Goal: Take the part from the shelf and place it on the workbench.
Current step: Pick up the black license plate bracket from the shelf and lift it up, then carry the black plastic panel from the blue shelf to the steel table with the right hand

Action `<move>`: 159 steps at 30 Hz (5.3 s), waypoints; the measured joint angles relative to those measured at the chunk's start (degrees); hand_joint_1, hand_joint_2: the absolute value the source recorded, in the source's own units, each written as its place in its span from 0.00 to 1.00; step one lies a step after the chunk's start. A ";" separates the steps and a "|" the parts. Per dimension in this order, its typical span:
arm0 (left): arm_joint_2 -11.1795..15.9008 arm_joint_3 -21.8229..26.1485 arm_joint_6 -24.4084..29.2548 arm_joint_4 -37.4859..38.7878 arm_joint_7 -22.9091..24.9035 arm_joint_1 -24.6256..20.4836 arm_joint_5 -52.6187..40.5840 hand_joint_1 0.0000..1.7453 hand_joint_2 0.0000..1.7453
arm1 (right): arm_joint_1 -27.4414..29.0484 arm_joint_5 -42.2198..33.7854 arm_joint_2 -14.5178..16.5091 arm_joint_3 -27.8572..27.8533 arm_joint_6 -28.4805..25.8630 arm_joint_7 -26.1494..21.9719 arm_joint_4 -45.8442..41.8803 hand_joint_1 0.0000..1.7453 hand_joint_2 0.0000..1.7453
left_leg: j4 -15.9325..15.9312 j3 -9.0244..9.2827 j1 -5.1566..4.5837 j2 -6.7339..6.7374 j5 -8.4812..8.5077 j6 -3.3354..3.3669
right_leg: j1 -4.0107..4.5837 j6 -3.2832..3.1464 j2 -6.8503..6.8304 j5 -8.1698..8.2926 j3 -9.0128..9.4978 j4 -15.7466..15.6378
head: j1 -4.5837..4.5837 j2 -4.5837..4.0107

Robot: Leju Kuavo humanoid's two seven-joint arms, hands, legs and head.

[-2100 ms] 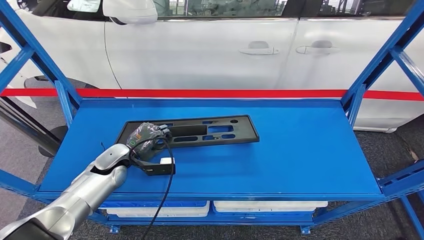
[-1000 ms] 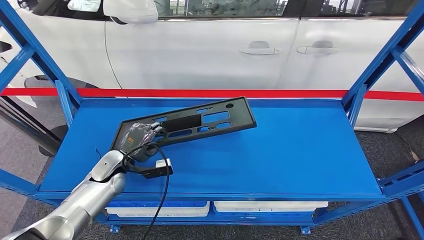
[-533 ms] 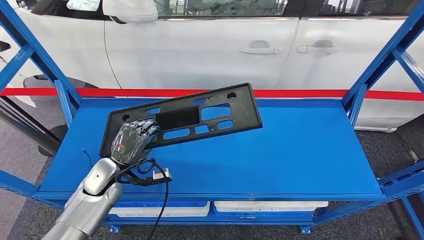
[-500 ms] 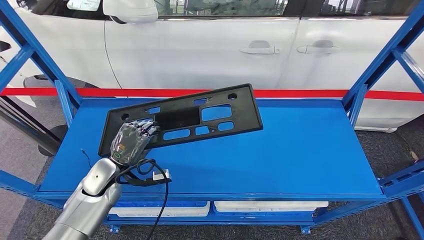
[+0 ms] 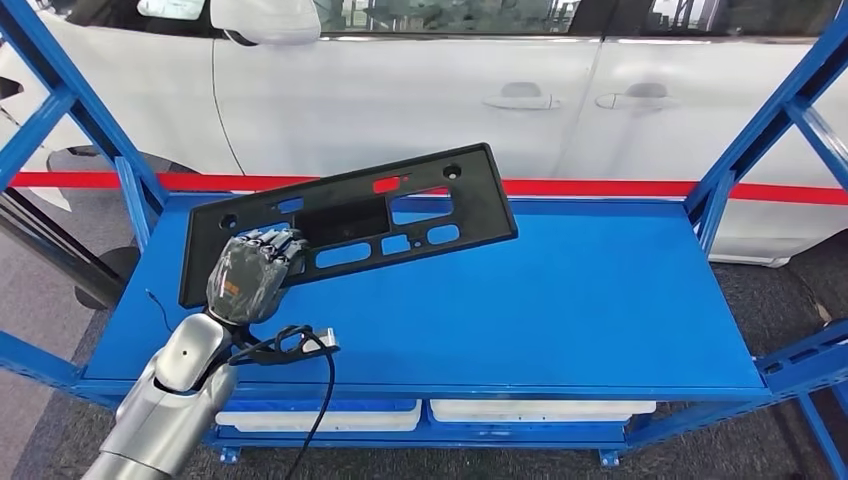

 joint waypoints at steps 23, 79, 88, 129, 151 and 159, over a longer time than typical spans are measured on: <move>0.91 -1.20 0.10 -0.54 -3.55 0.09 3.75 1.00 1.00 | -0.11 -0.40 0.30 0.00 -0.18 0.08 0.05 0.00 0.00 | 3.95 3.09 -0.52 -0.02 -5.91 -1.09 | 0.75 -2.73 -0.16 7.98 -1.01 -5.83 | -0.02 0.00; 4.56 5.47 0.42 -13.71 -15.74 7.02 9.26 1.00 1.00 | 0.45 -2.30 1.26 -0.04 -1.32 -0.92 0.07 0.00 0.00 | 17.88 -9.91 0.18 0.28 -6.62 -3.24 | -0.02 -2.99 -0.87 5.45 4.95 -9.15 | 0.02 0.00; 6.05 3.69 0.42 -13.69 -15.59 6.49 8.41 1.00 1.00 | 0.45 -2.45 1.57 -0.04 -1.26 -1.11 0.07 0.00 0.00 | 1.96 3.17 0.28 0.22 -4.68 -1.91 | -0.55 0.18 -0.67 9.60 -0.77 -6.92 | 0.04 0.00; 12.33 -3.98 0.42 -11.98 -5.90 3.91 1.61 1.00 1.00 | 0.58 -4.28 1.82 -0.24 -0.02 -1.19 0.03 0.00 0.00 | 2.82 -6.42 -0.21 0.47 2.84 -0.88 | 0.33 -1.03 -0.21 1.50 5.13 -0.83 | 0.09 0.00; 13.55 -6.45 0.43 -10.94 -4.25 2.99 2.29 1.00 1.00 | 1.81 -6.16 1.85 -2.05 1.89 -2.02 0.03 0.00 0.00 | 2.90 -0.33 0.51 0.37 -2.27 -1.49 | 0.28 -0.27 -0.52 5.01 -1.55 -2.27 | 0.10 0.00; 14.12 -9.46 0.20 -9.41 -1.99 1.89 6.82 1.00 1.00 | 2.03 -6.32 1.80 -2.08 2.40 -2.57 0.03 0.00 0.00 | 3.11 -5.37 -0.45 0.43 1.49 -0.78 | 0.74 -1.60 -0.29 1.29 3.46 2.14 | 0.09 0.00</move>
